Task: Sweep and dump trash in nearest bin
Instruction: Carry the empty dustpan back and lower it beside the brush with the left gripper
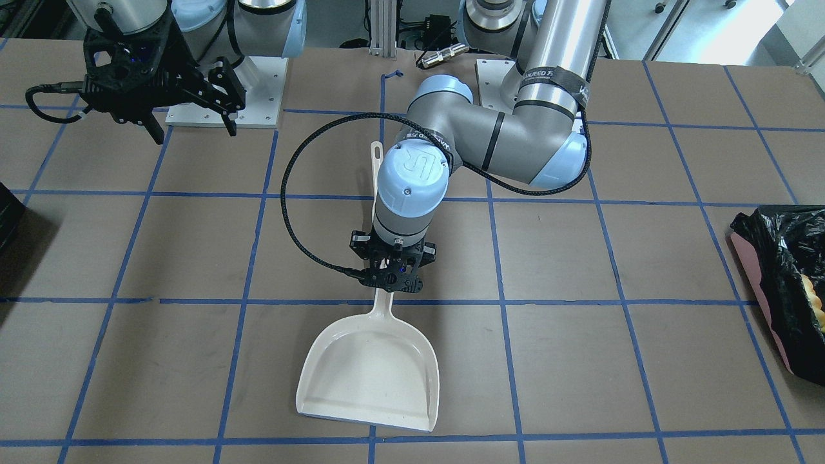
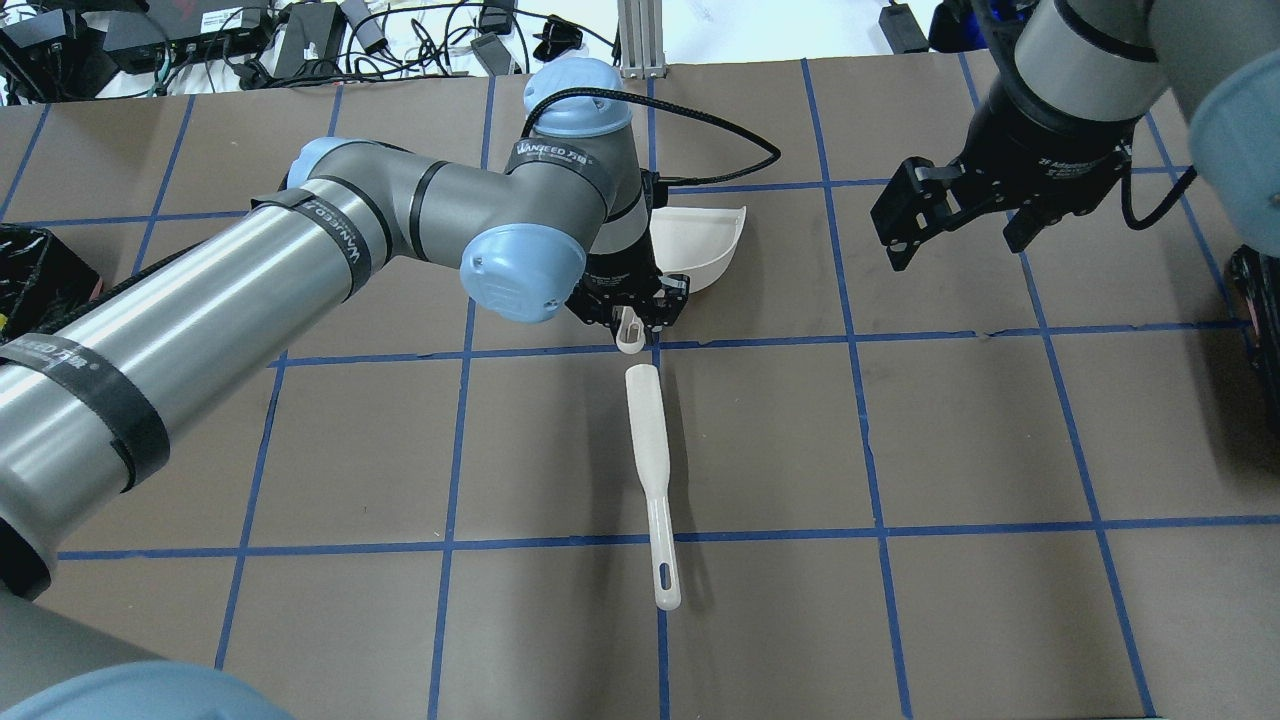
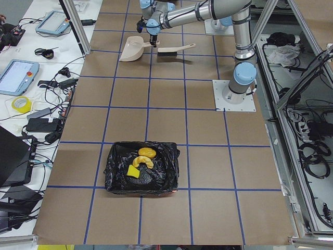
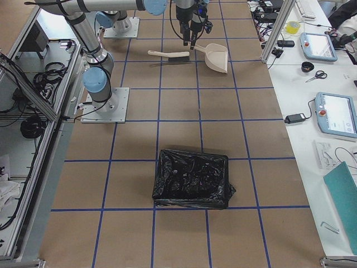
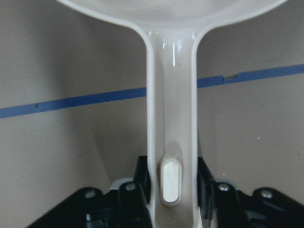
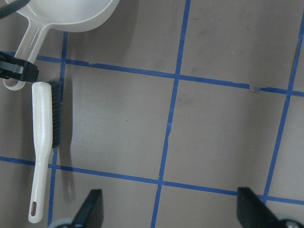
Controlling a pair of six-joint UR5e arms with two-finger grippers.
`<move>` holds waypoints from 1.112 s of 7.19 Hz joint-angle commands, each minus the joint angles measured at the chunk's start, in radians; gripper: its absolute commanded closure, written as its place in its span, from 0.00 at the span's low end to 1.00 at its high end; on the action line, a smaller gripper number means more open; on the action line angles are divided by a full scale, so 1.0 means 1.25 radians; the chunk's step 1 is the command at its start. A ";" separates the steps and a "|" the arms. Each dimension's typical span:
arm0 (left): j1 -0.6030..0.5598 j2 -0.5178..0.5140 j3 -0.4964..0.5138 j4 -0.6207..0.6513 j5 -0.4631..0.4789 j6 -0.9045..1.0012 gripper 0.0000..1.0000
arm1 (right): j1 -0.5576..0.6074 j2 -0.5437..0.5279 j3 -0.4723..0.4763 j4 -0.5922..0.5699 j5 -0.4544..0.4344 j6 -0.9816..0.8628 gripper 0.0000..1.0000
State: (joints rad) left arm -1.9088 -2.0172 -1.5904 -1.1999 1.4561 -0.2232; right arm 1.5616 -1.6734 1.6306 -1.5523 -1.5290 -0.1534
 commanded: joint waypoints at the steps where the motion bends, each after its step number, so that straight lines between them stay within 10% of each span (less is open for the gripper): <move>1: -0.006 -0.001 -0.002 -0.002 -0.002 -0.051 1.00 | 0.000 0.000 0.000 0.001 0.001 -0.001 0.00; 4: -0.024 -0.005 -0.002 0.000 0.001 -0.056 0.95 | 0.000 0.001 0.000 0.001 0.001 -0.002 0.00; 6: -0.027 -0.002 -0.002 0.000 0.001 -0.056 0.01 | 0.000 0.001 0.000 0.001 0.001 -0.002 0.00; 8: -0.019 0.033 0.008 -0.020 -0.001 -0.051 0.00 | 0.000 0.001 0.000 0.000 0.002 -0.004 0.00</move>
State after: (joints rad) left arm -1.9395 -2.0016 -1.5896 -1.2082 1.4559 -0.2908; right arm 1.5616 -1.6721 1.6306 -1.5512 -1.5276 -0.1574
